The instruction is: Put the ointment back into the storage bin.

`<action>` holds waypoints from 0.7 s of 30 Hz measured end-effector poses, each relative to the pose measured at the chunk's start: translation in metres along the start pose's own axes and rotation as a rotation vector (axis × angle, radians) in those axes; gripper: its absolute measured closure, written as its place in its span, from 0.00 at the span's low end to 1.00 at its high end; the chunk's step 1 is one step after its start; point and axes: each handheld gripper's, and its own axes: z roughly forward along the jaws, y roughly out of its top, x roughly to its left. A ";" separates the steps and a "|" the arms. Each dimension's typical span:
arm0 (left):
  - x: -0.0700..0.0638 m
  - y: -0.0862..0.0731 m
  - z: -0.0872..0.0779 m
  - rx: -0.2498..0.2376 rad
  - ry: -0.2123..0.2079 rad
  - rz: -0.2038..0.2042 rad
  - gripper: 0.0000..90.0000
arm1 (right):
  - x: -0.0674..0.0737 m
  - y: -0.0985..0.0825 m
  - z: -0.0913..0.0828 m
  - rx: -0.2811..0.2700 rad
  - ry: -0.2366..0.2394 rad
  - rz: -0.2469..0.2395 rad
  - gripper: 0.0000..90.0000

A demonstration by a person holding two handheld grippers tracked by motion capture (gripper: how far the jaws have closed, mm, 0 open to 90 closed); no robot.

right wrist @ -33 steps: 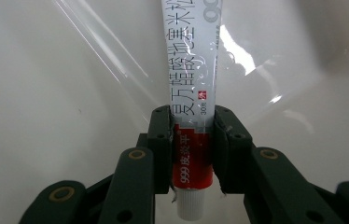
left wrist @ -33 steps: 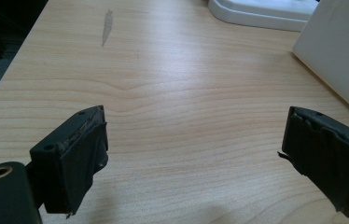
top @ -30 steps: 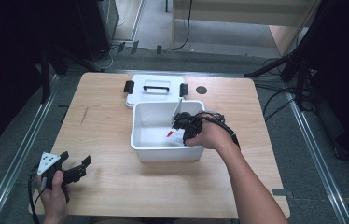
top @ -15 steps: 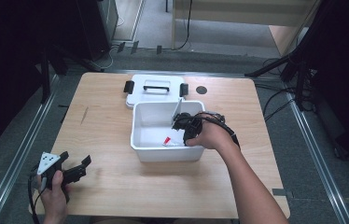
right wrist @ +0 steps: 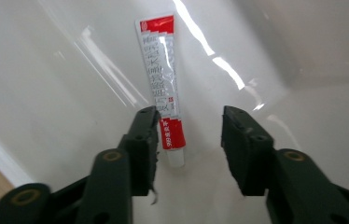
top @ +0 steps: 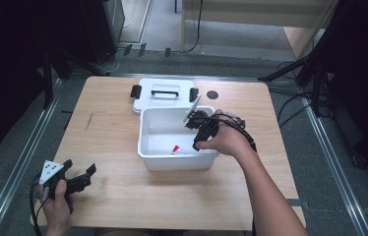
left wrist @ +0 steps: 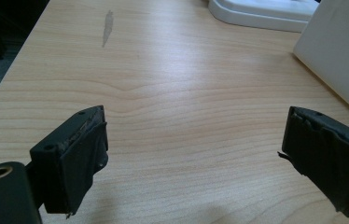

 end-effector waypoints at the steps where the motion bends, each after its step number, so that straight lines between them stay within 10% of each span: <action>1: 0.000 0.000 0.000 -0.001 0.000 0.001 0.09 | -0.001 -0.001 -0.003 -0.014 -0.003 0.008 0.58; 15: 0.000 0.000 0.000 0.000 0.001 0.003 0.09 | -0.003 -0.017 -0.040 -0.198 -0.083 0.103 0.03; 21: 0.000 0.000 0.000 0.001 0.001 0.003 0.09 | -0.008 -0.027 -0.049 -0.243 -0.131 0.145 0.00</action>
